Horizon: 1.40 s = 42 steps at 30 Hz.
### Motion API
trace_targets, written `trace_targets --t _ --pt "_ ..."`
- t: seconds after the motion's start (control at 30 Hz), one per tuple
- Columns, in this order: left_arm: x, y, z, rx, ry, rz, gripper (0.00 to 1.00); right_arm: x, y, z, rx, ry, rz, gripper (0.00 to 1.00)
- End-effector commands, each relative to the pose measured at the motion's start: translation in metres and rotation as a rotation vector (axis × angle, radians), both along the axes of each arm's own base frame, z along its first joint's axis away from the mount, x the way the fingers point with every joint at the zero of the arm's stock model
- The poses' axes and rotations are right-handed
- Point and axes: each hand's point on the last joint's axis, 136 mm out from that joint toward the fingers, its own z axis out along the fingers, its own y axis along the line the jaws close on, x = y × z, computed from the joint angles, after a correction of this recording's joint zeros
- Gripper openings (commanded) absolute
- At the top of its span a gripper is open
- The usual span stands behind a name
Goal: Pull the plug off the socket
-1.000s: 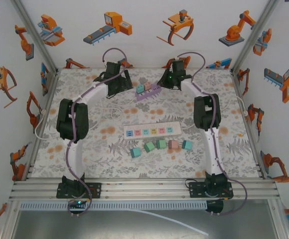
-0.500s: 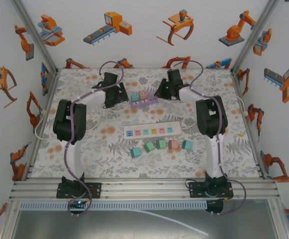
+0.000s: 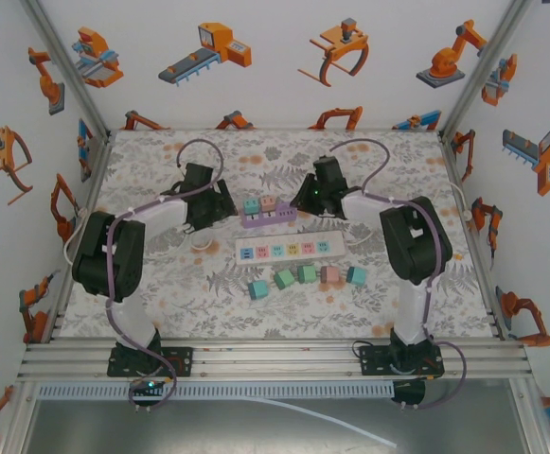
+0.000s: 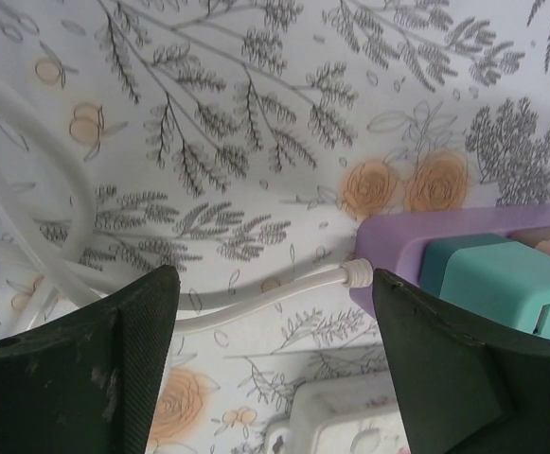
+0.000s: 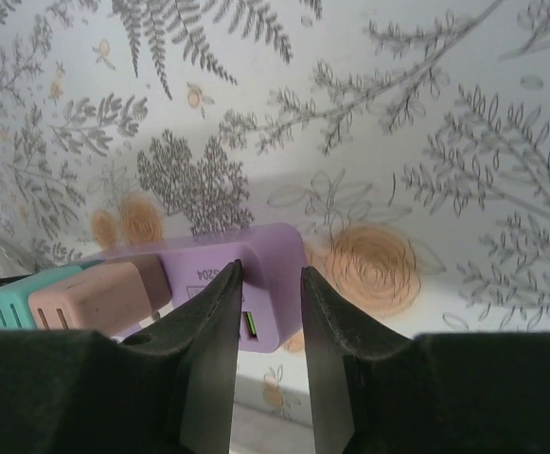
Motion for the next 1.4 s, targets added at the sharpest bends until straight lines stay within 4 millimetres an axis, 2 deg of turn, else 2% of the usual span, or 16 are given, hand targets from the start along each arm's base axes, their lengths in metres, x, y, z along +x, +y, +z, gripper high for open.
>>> trace_targets --t 0.0,0.13,0.2,0.3,0.4,0.5,0.57,0.67,0.77,0.87,1.07,1.2,1.37 --pt "-0.010 0.003 0.011 0.002 -0.030 0.013 0.76 -0.034 -0.019 -0.033 -0.101 0.094 -0.032 0.33" --pt "-0.014 0.006 0.032 -0.011 -0.100 0.007 0.75 -0.040 -0.027 -0.026 -0.133 0.077 -0.045 0.34" --pt "-0.013 0.005 0.048 -0.011 -0.151 -0.013 0.75 -0.038 -0.027 -0.011 -0.132 0.033 -0.026 0.37" --pt "-0.012 0.002 0.067 0.006 -0.223 -0.057 0.75 -0.029 -0.022 0.025 -0.157 -0.124 0.057 0.43" --pt "-0.015 -0.010 0.081 -0.025 -0.283 -0.130 0.76 -0.021 -0.012 0.065 -0.213 -0.308 0.189 0.45" --pt "-0.021 -0.022 0.086 -0.066 -0.330 -0.198 0.77 -0.022 0.002 0.102 -0.281 -0.509 0.369 0.47" --pt "-0.023 -0.026 0.087 -0.086 -0.353 -0.221 0.77 -0.031 0.016 0.121 -0.325 -0.676 0.533 0.47" --pt "-0.024 -0.030 0.082 -0.092 -0.354 -0.241 0.77 -0.057 0.037 0.137 -0.387 -0.928 0.801 0.48" --pt "-0.024 -0.035 0.076 -0.104 -0.345 -0.259 0.77 -0.088 0.051 0.136 -0.453 -1.161 1.063 0.51" --pt "-0.024 -0.040 0.072 -0.125 -0.340 -0.272 0.77 -0.100 0.059 0.129 -0.493 -1.290 1.214 0.53" --pt "-0.025 -0.036 0.054 -0.091 -0.285 -0.265 0.77 -0.107 0.070 0.106 -0.470 -1.281 1.440 0.54" --pt "-0.029 -0.038 0.046 -0.063 -0.267 -0.293 0.77 -0.105 0.079 0.100 -0.422 -1.258 1.484 0.55" --pt "-0.033 -0.047 0.039 -0.040 -0.256 -0.343 0.77 -0.098 0.091 0.082 -0.404 -1.186 1.522 0.56"
